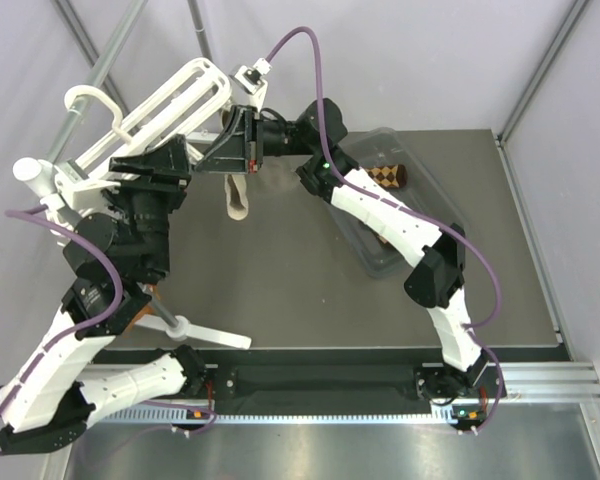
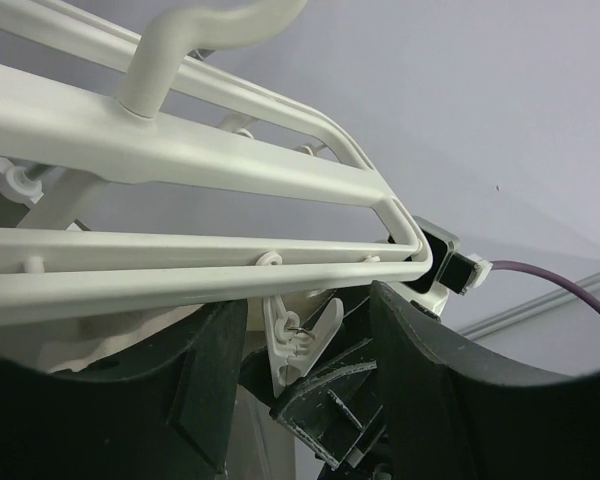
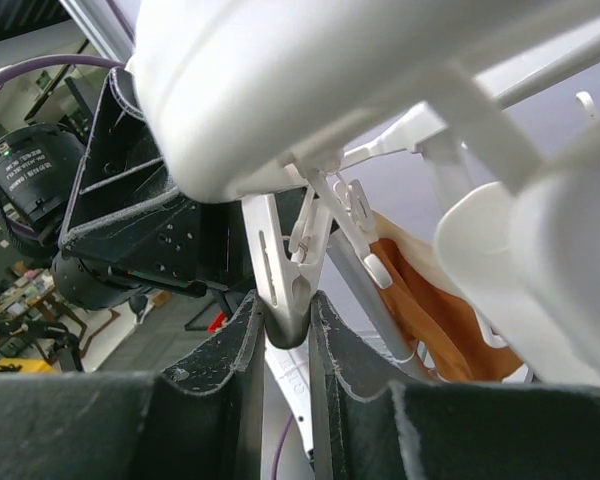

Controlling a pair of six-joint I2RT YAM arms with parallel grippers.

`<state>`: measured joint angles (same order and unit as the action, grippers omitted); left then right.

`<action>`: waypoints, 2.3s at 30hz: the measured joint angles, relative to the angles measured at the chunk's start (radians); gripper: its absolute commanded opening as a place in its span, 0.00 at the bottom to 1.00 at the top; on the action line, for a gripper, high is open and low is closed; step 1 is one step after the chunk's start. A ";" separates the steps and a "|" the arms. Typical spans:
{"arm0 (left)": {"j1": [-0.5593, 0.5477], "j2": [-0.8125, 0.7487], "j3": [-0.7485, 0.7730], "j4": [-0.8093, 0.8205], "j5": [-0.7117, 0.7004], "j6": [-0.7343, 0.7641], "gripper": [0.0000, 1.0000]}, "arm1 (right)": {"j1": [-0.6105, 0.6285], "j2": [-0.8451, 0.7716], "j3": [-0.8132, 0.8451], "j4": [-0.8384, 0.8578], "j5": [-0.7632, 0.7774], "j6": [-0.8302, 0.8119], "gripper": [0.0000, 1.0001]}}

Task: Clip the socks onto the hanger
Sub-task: Open the clamp at the hanger.

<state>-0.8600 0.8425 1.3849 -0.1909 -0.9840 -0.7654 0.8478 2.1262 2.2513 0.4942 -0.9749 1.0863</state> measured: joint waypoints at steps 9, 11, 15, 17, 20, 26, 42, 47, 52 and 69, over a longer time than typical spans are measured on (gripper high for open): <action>0.000 0.025 0.005 0.016 0.025 0.000 0.62 | 0.000 0.000 0.000 -0.004 -0.010 -0.003 0.00; 0.000 0.027 0.005 0.016 0.035 0.002 0.61 | 0.000 0.000 0.000 -0.006 -0.013 -0.004 0.00; 0.002 0.028 0.003 0.014 0.051 0.019 0.53 | 0.000 0.000 0.000 -0.007 -0.015 -0.004 0.00; 0.002 0.027 -0.003 0.012 0.050 0.032 0.47 | 0.000 0.000 0.000 -0.007 -0.016 -0.004 0.00; 0.003 0.023 -0.010 0.010 0.050 0.042 0.40 | 0.000 0.000 0.000 -0.005 -0.018 -0.004 0.00; 0.005 0.019 -0.013 0.011 0.048 0.065 0.00 | 0.001 0.000 0.000 -0.004 -0.019 -0.005 0.06; 0.005 0.012 -0.010 -0.026 0.023 0.088 0.00 | 0.001 0.000 -0.006 -0.062 -0.002 -0.077 0.68; 0.005 0.002 -0.010 -0.029 0.031 0.092 0.00 | 0.001 0.013 0.039 -0.068 0.011 -0.072 0.65; 0.005 -0.010 -0.010 -0.027 0.053 0.103 0.00 | 0.008 0.019 0.056 -0.047 0.021 -0.051 0.58; 0.010 -0.023 -0.026 -0.008 0.068 0.109 0.00 | 0.027 0.037 0.060 0.017 0.025 -0.011 0.00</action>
<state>-0.8501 0.8192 1.3590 -0.1989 -0.9161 -0.6567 0.8745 2.1635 2.3112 0.5114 -0.9501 1.0752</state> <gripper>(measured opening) 0.283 0.110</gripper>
